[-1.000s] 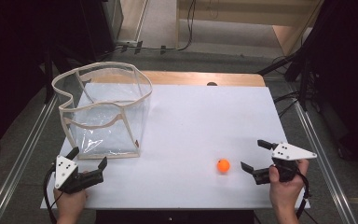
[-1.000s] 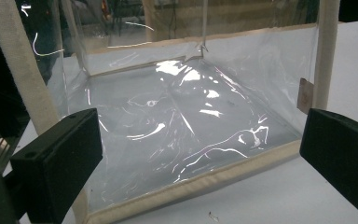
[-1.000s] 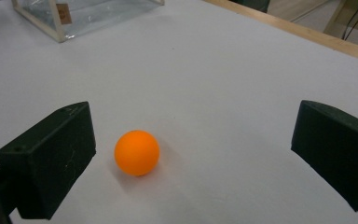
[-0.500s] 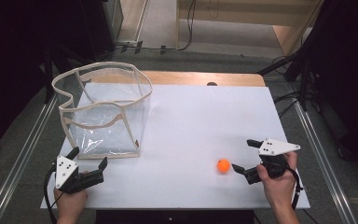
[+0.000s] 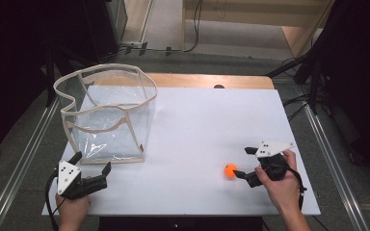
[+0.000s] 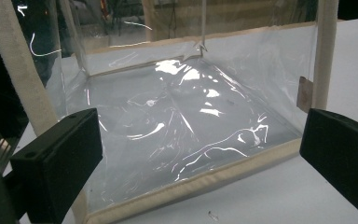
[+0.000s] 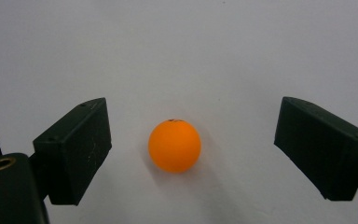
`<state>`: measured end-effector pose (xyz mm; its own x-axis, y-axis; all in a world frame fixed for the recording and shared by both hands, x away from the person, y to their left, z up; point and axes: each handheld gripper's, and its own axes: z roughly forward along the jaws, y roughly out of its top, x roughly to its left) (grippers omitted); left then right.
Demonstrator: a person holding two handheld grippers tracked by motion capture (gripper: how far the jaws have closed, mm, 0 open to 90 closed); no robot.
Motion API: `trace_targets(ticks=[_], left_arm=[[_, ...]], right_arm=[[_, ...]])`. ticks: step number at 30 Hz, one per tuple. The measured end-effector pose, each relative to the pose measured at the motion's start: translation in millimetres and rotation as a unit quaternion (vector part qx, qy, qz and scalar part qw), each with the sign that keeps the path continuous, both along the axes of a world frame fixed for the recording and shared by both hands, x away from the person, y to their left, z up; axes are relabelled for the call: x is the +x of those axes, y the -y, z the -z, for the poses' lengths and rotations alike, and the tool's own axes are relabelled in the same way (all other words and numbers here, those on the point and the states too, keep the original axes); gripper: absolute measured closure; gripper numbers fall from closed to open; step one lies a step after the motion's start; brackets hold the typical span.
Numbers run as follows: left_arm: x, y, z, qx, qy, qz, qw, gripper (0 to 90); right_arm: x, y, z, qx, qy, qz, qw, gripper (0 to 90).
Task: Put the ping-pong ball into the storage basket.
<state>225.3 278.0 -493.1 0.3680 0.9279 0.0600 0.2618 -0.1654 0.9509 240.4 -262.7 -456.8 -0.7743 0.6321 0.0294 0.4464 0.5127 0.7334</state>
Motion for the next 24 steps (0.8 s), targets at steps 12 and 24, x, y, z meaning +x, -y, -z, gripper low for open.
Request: trace_targets(ticks=[12,24], left_arm=[[0.0,0.0,0.0,-0.001,0.000,0.000,1.0000,0.0],[0.1,-0.1,0.0,0.000,0.000,0.000,1.0000,0.0]], right_arm=[[8.9,-13.7,4.1,-0.036,-0.035,-0.017,0.9986,11.3],[17.3,-25.4,9.6,-0.083,-0.069,-0.032,0.9937,11.3]])
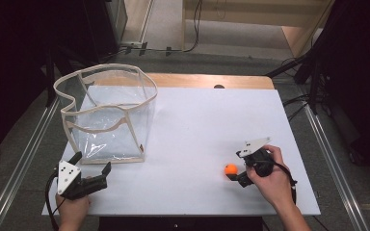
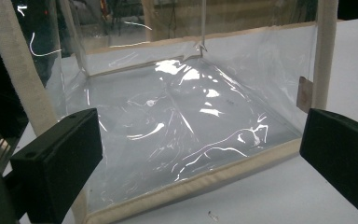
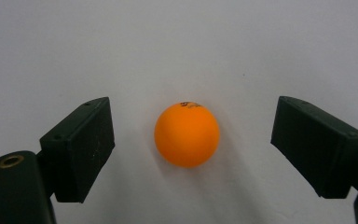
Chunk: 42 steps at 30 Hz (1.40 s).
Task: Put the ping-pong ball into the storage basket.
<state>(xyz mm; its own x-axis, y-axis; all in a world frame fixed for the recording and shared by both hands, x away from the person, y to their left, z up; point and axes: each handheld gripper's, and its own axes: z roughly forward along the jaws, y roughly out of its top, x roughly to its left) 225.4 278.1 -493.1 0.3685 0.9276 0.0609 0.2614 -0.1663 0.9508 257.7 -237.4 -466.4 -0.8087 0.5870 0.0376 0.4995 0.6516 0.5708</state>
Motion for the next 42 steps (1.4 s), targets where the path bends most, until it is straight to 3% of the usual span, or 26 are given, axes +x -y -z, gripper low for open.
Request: trace_targets(ticks=[10,11,14,27,33,35,42], left_arm=[[0.0,0.2,0.1,0.003,0.001,0.002,1.0000,0.0],[0.0,0.2,0.1,0.004,0.000,0.003,1.0000,0.0],[0.0,0.7,0.2,0.006,0.001,0.003,1.0000,0.0],[-0.2,1.5,0.3,0.010,0.000,0.003,0.9999,0.0],[-0.2,1.6,0.3,0.010,0.000,0.004,0.9999,0.0],[-0.2,1.6,0.3,0.010,0.000,0.004,0.9999,0.0],[-0.2,1.8,0.3,0.011,0.000,0.004,0.9999,0.0]], right_arm=[[6.8,-9.4,6.4,-0.042,-0.028,-0.016,0.9986,14.2],[7.8,-10.7,7.9,-0.046,-0.032,-0.018,0.9983,20.2],[9.0,-12.1,10.2,-0.051,-0.038,-0.017,0.9978,24.3],[12.7,-19.5,16.4,-0.095,-0.050,-0.023,0.9939,36.2],[13.8,-22.7,18.3,-0.103,-0.056,-0.029,0.9927,41.6],[14.6,-25.0,19.4,-0.108,-0.067,-0.035,0.9914,47.2],[16.6,-27.3,18.2,-0.113,-0.072,-0.036,0.9903,47.4]])
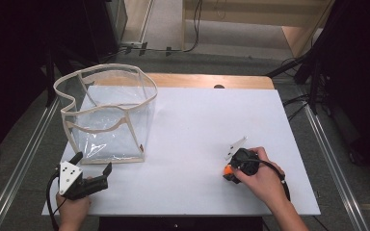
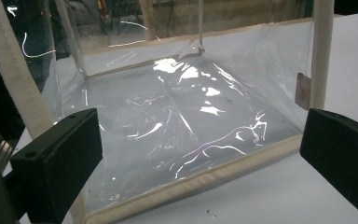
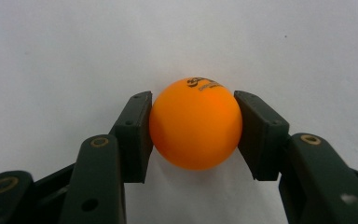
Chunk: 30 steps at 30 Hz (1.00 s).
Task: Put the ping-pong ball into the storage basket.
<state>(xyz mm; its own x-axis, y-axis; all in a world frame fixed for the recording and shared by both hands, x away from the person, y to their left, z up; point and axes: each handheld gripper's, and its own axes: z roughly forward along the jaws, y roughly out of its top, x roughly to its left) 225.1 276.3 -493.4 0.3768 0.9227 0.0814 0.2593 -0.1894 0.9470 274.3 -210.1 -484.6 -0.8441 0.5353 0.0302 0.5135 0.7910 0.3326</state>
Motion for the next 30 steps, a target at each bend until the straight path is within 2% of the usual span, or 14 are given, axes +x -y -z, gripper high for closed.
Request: trace_targets(ticks=[30], left_arm=[[-0.1,-0.3,-0.1,-0.001,0.001,0.001,1.0000,0.0]], right_arm=[[24.3,-22.1,-22.2,-0.004,-0.013,-0.024,0.9996,47.4]])
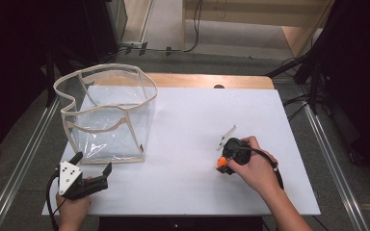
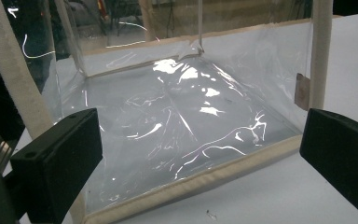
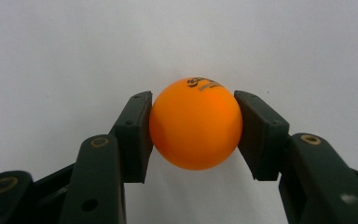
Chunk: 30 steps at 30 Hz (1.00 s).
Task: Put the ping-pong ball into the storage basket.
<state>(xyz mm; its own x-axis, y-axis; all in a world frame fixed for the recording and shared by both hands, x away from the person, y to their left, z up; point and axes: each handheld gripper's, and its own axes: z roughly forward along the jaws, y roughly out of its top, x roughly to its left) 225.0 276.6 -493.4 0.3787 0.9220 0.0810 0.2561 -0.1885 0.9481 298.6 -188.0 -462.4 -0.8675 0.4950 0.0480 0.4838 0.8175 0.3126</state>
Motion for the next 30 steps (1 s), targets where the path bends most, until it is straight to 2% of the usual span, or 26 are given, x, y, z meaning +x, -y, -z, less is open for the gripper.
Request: trace_targets(ticks=[30], left_arm=[[-0.2,0.0,-0.1,0.000,0.001,0.001,1.0000,0.0]], right_arm=[[24.9,-34.0,-15.3,-0.016,-0.005,-0.031,0.9994,47.4]])
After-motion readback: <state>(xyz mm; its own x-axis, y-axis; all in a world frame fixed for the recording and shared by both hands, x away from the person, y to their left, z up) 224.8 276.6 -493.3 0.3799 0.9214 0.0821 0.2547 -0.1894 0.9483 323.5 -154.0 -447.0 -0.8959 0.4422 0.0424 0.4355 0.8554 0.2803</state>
